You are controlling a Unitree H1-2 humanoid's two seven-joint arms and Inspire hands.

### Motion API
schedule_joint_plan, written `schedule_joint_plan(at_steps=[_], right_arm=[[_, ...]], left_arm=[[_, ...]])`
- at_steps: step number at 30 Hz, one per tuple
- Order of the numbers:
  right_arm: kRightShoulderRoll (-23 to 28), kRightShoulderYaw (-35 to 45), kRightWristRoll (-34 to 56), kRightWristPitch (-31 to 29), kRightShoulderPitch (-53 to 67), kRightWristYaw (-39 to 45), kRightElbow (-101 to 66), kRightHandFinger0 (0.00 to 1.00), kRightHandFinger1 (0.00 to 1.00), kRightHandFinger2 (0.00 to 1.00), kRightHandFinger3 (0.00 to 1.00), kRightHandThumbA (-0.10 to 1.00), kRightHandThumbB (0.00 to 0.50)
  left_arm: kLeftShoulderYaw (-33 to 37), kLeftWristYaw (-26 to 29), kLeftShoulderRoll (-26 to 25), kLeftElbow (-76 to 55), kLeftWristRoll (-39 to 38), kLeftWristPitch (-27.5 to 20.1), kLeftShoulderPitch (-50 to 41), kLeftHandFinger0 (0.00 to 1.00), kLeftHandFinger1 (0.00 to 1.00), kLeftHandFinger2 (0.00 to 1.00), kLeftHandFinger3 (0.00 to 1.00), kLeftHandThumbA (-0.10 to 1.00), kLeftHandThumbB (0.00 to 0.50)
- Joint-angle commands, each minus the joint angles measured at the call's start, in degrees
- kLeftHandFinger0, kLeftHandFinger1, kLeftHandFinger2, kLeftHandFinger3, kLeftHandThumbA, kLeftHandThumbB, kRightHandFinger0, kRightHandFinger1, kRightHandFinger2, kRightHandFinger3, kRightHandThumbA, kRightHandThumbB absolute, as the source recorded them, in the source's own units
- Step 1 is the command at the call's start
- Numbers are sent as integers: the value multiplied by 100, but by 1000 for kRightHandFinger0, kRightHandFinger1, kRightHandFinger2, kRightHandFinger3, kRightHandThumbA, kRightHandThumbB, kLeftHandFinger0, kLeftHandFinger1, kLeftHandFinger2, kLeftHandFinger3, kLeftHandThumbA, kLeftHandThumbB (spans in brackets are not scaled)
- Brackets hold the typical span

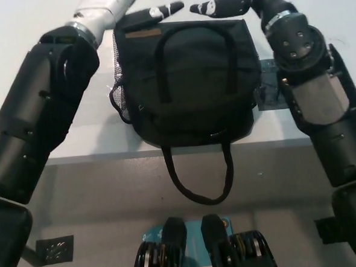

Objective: A soft travel bag is kept infront of the robot in the middle of the desk and the robot uses both its hands to press it to reduce its size

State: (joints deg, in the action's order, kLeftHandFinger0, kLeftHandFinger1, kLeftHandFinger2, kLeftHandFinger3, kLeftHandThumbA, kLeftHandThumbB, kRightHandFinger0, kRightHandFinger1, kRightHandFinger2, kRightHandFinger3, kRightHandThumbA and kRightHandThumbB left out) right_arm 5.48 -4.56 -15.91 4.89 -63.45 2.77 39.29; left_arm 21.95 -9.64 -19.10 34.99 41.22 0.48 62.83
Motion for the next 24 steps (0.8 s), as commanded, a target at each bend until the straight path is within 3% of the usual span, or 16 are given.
schedule_joint_plan(at_steps=[1, 7, 17, 24], right_arm=[[-35, -44, 67, -407, -532, -174, 362, 1000, 1000, 1000, 1000, 1000, 277], [-142, -28, 137, -582, -795, -280, 1090, 1000, 1000, 1000, 1000, 1000, 307], [-74, -71, 112, -736, -904, -306, 1382, 1000, 1000, 1000, 1000, 1000, 265], [-54, -5, 201, -635, -889, -294, 1354, 1000, 1000, 1000, 1000, 1000, 298]], left_arm=[[72, 368, -10, 250, 212, -50, 496, 1000, 1000, 1000, 1000, 1000, 185], [133, 302, 44, 788, 215, 91, 740, 1000, 1000, 1000, 1000, 1000, 180], [363, 556, 150, 1337, 284, -36, 1254, 1000, 1000, 1000, 1000, 1000, 200], [470, 597, 217, 1365, 327, -27, 1377, 1000, 1000, 1000, 1000, 1000, 201]])
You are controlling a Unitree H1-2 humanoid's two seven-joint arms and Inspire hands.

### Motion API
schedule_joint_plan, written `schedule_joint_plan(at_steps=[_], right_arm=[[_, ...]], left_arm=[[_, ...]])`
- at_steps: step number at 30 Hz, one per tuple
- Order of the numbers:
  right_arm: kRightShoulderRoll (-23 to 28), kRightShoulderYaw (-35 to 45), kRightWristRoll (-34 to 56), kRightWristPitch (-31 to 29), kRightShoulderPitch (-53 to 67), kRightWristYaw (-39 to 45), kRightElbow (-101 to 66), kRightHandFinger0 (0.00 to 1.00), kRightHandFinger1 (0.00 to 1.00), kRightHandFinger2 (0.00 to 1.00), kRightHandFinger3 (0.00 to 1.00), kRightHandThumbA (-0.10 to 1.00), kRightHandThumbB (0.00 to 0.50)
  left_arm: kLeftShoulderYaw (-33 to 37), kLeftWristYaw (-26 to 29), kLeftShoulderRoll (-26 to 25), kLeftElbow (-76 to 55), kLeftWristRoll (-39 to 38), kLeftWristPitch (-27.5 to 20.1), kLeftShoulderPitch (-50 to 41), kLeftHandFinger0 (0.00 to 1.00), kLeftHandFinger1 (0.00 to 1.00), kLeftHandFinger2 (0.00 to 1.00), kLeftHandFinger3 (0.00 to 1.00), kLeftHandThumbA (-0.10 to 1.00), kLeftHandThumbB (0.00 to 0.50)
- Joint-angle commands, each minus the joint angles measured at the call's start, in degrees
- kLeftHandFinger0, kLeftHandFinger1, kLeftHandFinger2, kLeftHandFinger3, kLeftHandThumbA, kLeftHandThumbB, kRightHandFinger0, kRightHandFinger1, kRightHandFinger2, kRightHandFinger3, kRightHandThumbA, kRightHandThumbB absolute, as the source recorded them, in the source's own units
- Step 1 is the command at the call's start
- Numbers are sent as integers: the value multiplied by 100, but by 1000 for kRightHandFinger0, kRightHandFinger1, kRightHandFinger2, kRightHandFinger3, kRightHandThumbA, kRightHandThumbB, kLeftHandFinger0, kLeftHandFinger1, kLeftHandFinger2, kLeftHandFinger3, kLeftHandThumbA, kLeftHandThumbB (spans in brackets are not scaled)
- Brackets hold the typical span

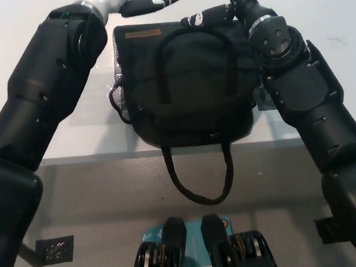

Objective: A soft travel bag is kept infront of the robot in the middle of the desk and the robot uses both its hands to press it to reduce its size

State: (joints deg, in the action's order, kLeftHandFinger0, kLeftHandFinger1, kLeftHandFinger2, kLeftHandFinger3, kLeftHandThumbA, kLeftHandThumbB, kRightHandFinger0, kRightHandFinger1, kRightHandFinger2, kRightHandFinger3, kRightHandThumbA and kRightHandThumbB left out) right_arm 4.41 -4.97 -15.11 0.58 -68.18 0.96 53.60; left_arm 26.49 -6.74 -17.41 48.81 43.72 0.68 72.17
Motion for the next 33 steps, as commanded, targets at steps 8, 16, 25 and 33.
schedule_joint_plan(at_steps=[8, 16, 25, 33], right_arm=[[-1, 77, 221, -248, -317, -127, -15, 1000, 1000, 1000, 1000, 1000, 332], [-134, 31, 245, -710, -267, -327, 626, 1000, 1000, 1000, 1000, 1000, 265], [-246, 142, 389, -977, -250, -478, 1599, 1000, 1000, 1000, 1000, 1000, 300], [-276, 111, 404, -996, 214, -503, 1762, 1000, 1000, 1000, 1000, 1000, 291]], left_arm=[[125, 117, 207, 108, 104, 187, 500, 1000, 1000, 1000, 1000, 1000, 237], [122, 445, 480, 703, 2, 117, 340, 1000, 1000, 1000, 1000, 1000, 13], [407, 791, 729, 1659, 117, -1, 191, 1000, 1000, 1000, 1000, 1000, 13], [349, 1108, 775, 1775, -123, -167, -246, 1000, 1000, 1000, 1000, 1000, 0]])
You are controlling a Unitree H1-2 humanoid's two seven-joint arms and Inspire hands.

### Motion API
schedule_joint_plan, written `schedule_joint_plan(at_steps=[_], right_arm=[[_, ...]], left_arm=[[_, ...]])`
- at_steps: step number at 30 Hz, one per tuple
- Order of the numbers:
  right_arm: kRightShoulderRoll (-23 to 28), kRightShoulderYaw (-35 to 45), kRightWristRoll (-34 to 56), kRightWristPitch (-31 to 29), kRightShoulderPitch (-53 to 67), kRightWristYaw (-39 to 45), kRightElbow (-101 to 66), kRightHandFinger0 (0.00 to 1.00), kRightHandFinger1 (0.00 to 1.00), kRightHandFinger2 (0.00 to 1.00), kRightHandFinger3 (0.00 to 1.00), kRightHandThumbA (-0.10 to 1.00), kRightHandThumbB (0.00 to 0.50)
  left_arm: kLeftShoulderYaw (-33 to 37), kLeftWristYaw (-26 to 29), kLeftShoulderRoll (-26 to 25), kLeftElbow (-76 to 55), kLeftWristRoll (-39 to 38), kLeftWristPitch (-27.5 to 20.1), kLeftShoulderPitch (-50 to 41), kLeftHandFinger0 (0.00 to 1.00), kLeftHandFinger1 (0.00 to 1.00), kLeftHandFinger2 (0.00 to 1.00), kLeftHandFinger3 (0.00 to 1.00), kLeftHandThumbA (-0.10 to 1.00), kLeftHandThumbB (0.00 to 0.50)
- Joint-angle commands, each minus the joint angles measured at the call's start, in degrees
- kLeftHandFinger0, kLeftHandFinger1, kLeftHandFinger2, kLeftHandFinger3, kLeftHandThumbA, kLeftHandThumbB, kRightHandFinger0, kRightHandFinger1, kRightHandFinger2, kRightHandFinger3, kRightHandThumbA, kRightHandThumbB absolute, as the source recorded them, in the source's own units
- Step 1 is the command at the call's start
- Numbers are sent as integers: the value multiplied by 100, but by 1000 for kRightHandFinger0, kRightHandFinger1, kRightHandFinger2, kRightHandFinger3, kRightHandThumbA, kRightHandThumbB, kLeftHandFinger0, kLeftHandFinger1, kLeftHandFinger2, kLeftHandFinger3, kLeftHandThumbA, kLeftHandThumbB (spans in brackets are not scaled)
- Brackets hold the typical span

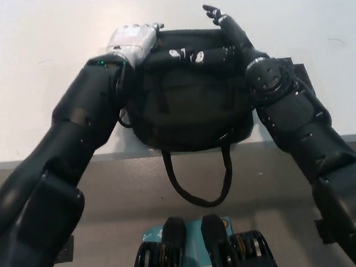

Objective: A soft travel bag is kept infront of the robot in the middle of the desk and the robot uses both its hands to press it to reduce its size

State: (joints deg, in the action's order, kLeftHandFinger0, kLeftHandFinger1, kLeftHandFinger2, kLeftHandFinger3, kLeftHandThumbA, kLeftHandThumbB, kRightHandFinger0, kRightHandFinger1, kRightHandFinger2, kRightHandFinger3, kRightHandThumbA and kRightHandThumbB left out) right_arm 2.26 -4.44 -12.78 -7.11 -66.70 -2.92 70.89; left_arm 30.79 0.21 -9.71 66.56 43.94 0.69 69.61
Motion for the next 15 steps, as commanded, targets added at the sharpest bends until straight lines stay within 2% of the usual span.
schedule_joint_plan(at_steps=[1, 7, 12, 15], right_arm=[[-76, 62, 187, -246, 89, -109, 53, 1000, 1000, 1000, 1000, 1000, 301], [-279, 260, 462, -484, 544, -98, 197, 1000, 1000, 1000, 1000, 1000, 352], [-325, 241, 376, -719, 879, -260, 364, 1000, 1000, 1000, 1000, 1000, 281], [-353, 268, 427, -843, 921, -260, 655, 1000, 1000, 1000, 1000, 1000, 271]], left_arm=[[-78, 415, 7, -4, -149, -157, -20, 1000, 1000, 1000, 1000, 1000, 0], [-263, 560, 142, 79, -423, -277, -518, 1000, 1000, 1000, 1000, 1000, 0], [-483, 818, 286, 464, -645, -438, -910, 1000, 1000, 1000, 1000, 1000, 0], [-477, 963, 295, 748, -650, -528, -1080, 1000, 1000, 1000, 1000, 1000, 12]])
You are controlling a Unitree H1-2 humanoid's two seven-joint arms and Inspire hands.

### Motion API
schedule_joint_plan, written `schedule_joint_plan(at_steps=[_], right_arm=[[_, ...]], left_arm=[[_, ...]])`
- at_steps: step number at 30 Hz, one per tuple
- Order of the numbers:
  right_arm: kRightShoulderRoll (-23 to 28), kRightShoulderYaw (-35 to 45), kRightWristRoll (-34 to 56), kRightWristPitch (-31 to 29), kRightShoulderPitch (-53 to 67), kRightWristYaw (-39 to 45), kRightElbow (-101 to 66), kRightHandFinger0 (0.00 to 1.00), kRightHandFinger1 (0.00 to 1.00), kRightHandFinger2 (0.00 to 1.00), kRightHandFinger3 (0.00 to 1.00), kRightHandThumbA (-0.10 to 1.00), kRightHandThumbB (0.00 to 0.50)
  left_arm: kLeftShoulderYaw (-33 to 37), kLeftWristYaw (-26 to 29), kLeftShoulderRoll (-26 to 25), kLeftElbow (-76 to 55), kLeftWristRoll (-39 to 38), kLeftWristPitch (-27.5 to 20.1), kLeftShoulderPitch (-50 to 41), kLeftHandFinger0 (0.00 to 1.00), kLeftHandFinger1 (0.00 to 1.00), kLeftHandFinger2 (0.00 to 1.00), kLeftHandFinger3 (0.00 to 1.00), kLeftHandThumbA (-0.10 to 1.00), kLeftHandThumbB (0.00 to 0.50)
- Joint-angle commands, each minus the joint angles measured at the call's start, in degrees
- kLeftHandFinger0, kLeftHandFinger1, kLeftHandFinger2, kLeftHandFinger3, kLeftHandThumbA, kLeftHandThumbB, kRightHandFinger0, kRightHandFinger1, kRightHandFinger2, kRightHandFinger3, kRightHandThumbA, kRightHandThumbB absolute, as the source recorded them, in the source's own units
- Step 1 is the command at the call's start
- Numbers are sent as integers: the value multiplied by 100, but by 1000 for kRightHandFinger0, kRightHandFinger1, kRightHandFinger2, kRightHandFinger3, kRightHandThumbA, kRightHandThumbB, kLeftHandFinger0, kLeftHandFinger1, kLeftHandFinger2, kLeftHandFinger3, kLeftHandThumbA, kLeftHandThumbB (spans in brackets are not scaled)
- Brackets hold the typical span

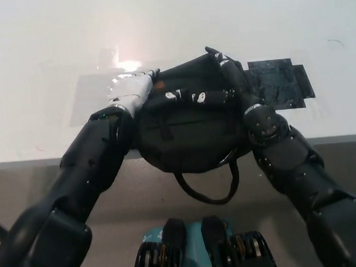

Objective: A soft travel bag is kept infront of the robot in the middle of the desk and the robot uses both its hands to press it to reduce its size

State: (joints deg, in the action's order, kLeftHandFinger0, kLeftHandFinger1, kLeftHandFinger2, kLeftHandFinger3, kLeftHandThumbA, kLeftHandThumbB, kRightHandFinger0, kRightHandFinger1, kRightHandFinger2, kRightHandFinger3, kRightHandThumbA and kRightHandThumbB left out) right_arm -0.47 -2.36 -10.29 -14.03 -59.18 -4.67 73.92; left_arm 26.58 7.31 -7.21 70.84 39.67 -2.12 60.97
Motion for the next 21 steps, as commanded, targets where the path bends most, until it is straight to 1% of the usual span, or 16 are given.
schedule_joint_plan(at_steps=[1, 3, 4, 7, 12, 18, 19, 20, 21], right_arm=[[-84, 50, 176, -174, 199, -111, 391, 1000, 1000, 1000, 1000, 1000, 273], [-106, -48, 84, -276, 397, -172, 450, 1000, 1000, 1000, 1000, 1000, 288], [-86, -58, 82, -349, 443, -184, 470, 1000, 1000, 1000, 1000, 1000, 269], [-85, -135, 9, -428, 537, -282, 486, 1000, 1000, 1000, 1000, 1000, 270], [-110, -121, 88, -468, 621, -313, 520, 1000, 1000, 1000, 1000, 1000, 253], [-123, -240, -4, -452, 659, -415, 550, 1000, 1000, 1000, 1000, 1000, 212], [-105, -251, -1, -436, 630, -437, 571, 1000, 1000, 1000, 1000, 1000, 208], [-106, -272, -7, -412, 631, -463, 585, 1000, 1000, 1000, 1000, 1000, 206], [-108, -288, -10, -414, 634, -487, 588, 1000, 1000, 1000, 1000, 1000, 216]], left_arm=[[-42, 279, 61, 383, -216, -252, -257, 1000, 1000, 1000, 1000, 1000, 13], [44, 375, 68, 489, -152, -321, -535, 1000, 1000, 1000, 1000, 1000, 14], [51, 464, 97, 556, -156, -352, -595, 1000, 1000, 1000, 1000, 1000, 15], [50, 508, 138, 594, -176, -303, -700, 1000, 1000, 1000, 1000, 1000, 27], [73, 720, 196, 671, -189, -462, -868, 1000, 1000, 1000, 1000, 1000, 10], [150, 754, 230, 710, -168, -537, -902, 1000, 1000, 1000, 1000, 1000, 32], [184, 778, 248, 743, -143, -538, -867, 1000, 1000, 1000, 1000, 1000, 43], [203, 809, 266, 765, -137, -530, -870, 1000, 1000, 1000, 1000, 1000, 56], [217, 831, 272, 775, -137, -534, -873, 1000, 1000, 1000, 1000, 1000, 66]])
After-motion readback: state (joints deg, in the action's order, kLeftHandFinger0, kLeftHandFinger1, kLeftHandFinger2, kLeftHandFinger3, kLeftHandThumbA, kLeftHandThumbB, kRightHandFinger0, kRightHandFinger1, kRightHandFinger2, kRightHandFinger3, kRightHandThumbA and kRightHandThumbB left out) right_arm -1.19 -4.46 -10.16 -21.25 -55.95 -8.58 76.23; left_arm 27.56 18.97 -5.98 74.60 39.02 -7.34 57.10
